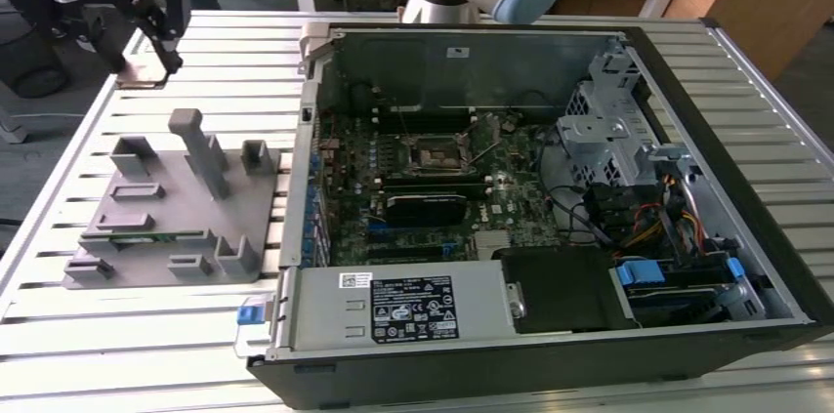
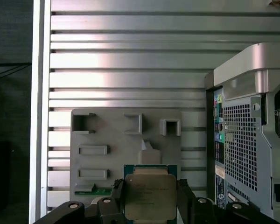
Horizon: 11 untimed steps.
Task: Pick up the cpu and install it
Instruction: 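Pick up the cpu and move it towards the insertion slot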
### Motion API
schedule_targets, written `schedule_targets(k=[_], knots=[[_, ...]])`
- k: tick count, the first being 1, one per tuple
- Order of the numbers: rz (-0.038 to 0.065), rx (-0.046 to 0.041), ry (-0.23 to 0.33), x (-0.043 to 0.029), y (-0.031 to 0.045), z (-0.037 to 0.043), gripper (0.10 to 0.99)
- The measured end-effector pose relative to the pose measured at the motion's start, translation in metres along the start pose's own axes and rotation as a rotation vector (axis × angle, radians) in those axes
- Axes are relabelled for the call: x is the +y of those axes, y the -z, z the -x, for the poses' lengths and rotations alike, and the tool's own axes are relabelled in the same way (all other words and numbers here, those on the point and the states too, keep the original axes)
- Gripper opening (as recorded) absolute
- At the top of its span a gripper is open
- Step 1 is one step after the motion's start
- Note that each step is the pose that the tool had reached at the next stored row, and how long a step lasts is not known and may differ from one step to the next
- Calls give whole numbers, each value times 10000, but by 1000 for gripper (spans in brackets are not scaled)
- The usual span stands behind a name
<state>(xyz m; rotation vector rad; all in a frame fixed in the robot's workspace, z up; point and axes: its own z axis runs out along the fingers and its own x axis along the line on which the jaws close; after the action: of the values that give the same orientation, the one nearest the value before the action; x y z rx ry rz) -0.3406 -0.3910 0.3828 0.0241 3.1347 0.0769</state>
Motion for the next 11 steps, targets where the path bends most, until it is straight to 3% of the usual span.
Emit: schedule_targets(k=[11], knots=[[69,0,0,5,-7,346,537]])
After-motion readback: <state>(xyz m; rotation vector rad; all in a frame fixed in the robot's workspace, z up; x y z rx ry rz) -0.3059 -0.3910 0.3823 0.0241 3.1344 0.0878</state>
